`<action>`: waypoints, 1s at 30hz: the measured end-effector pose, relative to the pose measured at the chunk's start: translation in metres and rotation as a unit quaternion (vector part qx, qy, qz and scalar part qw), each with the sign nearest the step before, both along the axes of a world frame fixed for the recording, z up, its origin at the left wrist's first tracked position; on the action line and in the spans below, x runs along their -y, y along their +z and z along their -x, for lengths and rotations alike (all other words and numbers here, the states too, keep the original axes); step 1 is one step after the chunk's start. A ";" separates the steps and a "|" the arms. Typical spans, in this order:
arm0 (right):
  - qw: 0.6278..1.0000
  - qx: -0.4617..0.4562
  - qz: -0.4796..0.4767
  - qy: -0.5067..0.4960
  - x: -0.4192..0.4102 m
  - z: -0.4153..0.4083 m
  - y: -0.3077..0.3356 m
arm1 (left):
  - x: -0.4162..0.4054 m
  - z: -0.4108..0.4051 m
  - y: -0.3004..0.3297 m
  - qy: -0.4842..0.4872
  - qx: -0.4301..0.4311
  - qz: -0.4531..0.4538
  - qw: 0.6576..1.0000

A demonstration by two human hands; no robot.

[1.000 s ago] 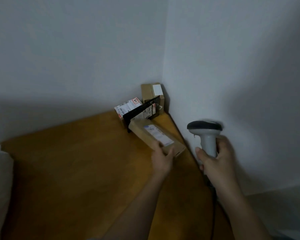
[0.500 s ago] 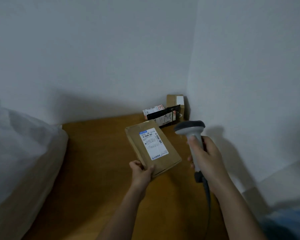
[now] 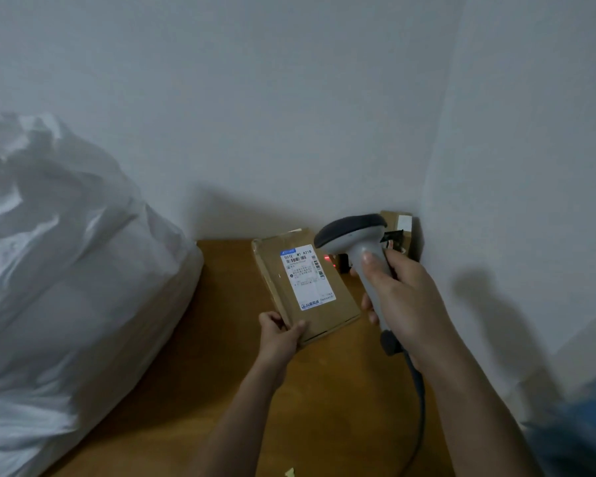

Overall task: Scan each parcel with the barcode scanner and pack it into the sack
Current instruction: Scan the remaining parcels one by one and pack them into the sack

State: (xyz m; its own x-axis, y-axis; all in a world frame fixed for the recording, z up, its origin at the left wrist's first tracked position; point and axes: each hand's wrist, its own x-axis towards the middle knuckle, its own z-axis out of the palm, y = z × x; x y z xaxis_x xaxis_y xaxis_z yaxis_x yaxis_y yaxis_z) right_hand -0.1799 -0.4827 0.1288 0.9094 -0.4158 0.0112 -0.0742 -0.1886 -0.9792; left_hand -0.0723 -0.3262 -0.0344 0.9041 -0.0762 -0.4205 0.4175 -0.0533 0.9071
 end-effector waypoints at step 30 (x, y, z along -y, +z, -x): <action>0.984 0.163 -0.048 -0.057 -0.110 -0.026 0.088 | -0.109 -0.005 0.192 0.010 0.409 0.025 0.912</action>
